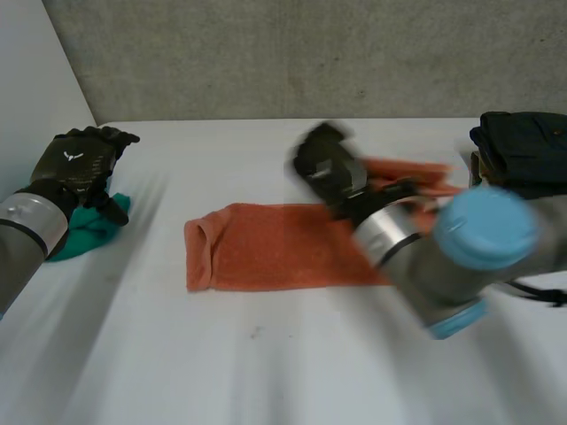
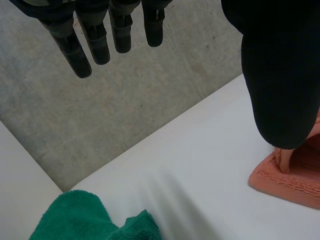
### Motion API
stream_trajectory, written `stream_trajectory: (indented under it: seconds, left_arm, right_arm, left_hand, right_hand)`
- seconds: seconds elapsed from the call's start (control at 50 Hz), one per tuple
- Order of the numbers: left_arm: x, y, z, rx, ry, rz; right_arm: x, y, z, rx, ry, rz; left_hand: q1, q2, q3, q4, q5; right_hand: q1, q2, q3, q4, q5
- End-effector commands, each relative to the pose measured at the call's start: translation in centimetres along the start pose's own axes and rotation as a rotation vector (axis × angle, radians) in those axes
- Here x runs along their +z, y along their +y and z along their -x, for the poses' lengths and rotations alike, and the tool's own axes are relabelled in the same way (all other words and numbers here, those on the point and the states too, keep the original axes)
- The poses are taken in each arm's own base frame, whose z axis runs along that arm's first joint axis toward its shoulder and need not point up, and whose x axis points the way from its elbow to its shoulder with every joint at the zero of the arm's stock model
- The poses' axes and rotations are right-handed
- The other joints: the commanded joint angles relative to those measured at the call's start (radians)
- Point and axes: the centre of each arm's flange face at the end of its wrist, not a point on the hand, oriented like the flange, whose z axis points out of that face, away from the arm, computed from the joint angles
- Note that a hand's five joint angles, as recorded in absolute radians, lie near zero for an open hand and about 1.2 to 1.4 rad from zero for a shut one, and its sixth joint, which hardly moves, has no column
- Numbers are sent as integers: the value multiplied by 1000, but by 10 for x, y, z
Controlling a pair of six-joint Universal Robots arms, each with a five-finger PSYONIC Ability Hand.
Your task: Fold the laundry.
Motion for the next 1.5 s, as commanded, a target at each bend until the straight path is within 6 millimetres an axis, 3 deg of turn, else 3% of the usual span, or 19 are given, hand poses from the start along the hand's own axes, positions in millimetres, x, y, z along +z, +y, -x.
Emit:
stream_trajectory:
  seconds: [0.02,0.06,0.12,0.16,0.18,0.2,0.34,0.4,0.5,0.56,0.66,0.72,0.86,1.12,1.24,1.3,1.32,1.38,1.5]
  left_arm:
    - [-4,2,-5,-16,11,10]
    - [-5,4,-9,-21,20,15]
    - [-5,5,-14,-19,35,18]
    - [-5,5,-16,-19,40,17]
    - [-4,3,-18,-17,46,10]
    - [-3,3,-20,-16,50,8]
    - [1,-13,-38,1,98,-52]
    - [-4,-19,-52,6,127,-64]
    - [-12,-18,-69,3,162,-58]
    - [-18,-16,-78,3,184,-51]
    - [-19,-13,-83,3,194,-49]
    - [-17,-11,-85,4,200,-51]
    - [-18,-9,-88,1,209,-49]
    - [-23,-7,-86,-13,202,-39]
    - [-22,-2,-84,-16,199,-25]
    - [-22,-2,-83,-17,195,-23]
    - [-22,-2,-83,-17,195,-23]
    - [-22,-3,-82,-16,190,-28]
    - [-22,-8,-75,-17,173,-42]
  right_arm:
    - [0,-73,109,110,-253,-309]
    - [0,-77,133,136,-312,-284]
    - [2,-83,142,153,-345,-250]
    - [6,-84,136,166,-346,-199]
    - [6,-83,131,175,-339,-170]
    - [8,-83,125,185,-324,-148]
    - [9,-69,45,504,-127,14]
    - [1,-49,15,643,-38,100]
    - [-19,27,-38,676,189,381]
    - [-38,71,-54,662,205,551]
    - [-51,105,-45,695,52,620]
    - [-52,107,-36,771,-34,605]
    - [-34,98,-29,1008,41,562]
    - [-10,109,11,709,-12,596]
    - [-5,114,27,679,-35,593]
    - [-2,115,27,676,-24,583]
    - [0,114,23,672,-7,567]
    - [6,108,14,652,31,519]
    - [27,67,-6,580,104,323]
  left_hand:
    - [-13,-31,-38,-27,-50]
    - [-13,-31,-38,-27,-50]
    - [-13,-31,-38,-27,-50]
    - [-13,-31,-38,-27,-50]
    - [-13,-31,-38,-27,-50]
    - [-13,-31,-38,-27,-50]
    - [-13,-31,-38,-27,-50]
    - [-13,-31,-38,-27,-50]
    - [-13,-31,-38,-27,-50]
    - [-13,-31,-38,-27,-50]
    - [-13,-31,-38,-27,-50]
    - [-13,-31,-38,-27,-50]
    - [-13,-31,-38,-27,-50]
    - [-13,-31,-38,-27,-50]
    - [-13,-31,-38,-27,-50]
    - [-13,-31,-38,-27,-50]
    - [-13,-31,-38,-27,-50]
    - [-13,-31,-38,-27,-50]
    - [-13,-31,-38,-27,-50]
  right_hand:
    - [498,219,209,198,196]
    - [498,219,209,198,196]
    - [498,219,209,198,196]
    - [-344,-624,-633,-644,-646]
    - [-679,-959,-968,-979,-981]
    - [-724,-1003,-1013,-1024,-1026]
    - [-724,-1003,-1013,-1024,-1026]
    - [-724,-1003,-1013,-1024,-1026]
    - [-724,-1003,-1013,-1024,-1026]
    - [-589,-869,-878,-889,-891]
    - [-307,-587,-596,-607,-609]
    - [-239,-519,-528,-540,-541]
    - [-262,-542,-552,-563,-565]
    - [-345,-624,-634,-645,-647]
    - [-319,-598,-608,-619,-621]
    - [120,-159,-169,-180,-182]
    - [494,215,205,194,192]
    - [498,219,209,198,196]
    - [498,219,209,198,196]
